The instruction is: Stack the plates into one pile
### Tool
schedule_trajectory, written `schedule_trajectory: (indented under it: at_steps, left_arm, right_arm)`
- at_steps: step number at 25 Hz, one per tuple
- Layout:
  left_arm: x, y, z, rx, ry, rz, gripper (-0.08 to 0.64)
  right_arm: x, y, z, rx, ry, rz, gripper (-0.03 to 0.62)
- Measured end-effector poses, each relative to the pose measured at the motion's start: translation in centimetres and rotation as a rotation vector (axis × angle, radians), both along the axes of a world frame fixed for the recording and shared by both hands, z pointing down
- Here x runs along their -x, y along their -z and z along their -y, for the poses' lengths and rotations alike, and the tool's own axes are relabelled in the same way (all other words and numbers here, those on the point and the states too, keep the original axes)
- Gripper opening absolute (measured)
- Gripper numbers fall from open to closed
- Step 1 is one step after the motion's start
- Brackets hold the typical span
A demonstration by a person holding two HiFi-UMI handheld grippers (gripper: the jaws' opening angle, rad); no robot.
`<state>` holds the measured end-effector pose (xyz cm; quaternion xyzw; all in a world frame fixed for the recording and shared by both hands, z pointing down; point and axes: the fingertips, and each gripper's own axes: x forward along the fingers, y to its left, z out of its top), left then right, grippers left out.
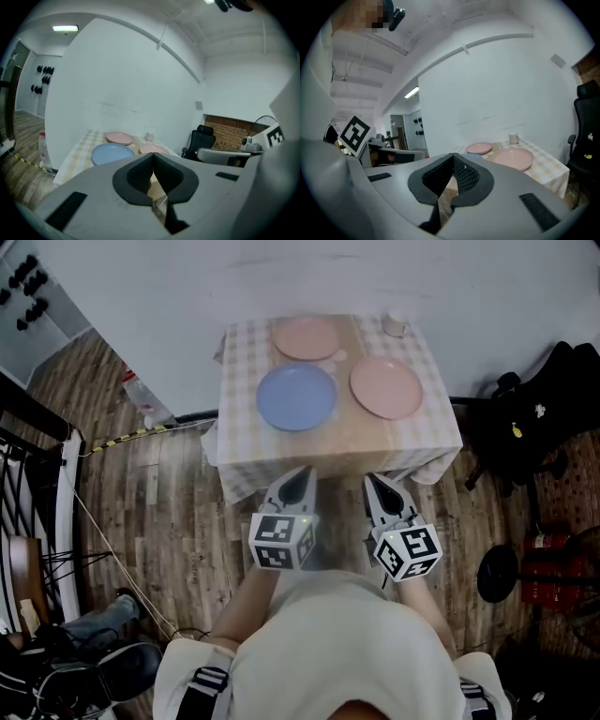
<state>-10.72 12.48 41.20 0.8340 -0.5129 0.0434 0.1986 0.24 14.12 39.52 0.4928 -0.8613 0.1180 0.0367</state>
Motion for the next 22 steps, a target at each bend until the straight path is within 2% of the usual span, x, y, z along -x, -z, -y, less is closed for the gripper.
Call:
schedule_trajectory:
  at_steps: [22]
  left_arm:
    - [5.8,-0.7,16.2,0.002,-0.012,0.03,0.003]
  right_arm:
    - [4.9,-0.1,15.8,-0.01,-0.022,0.004,0.0]
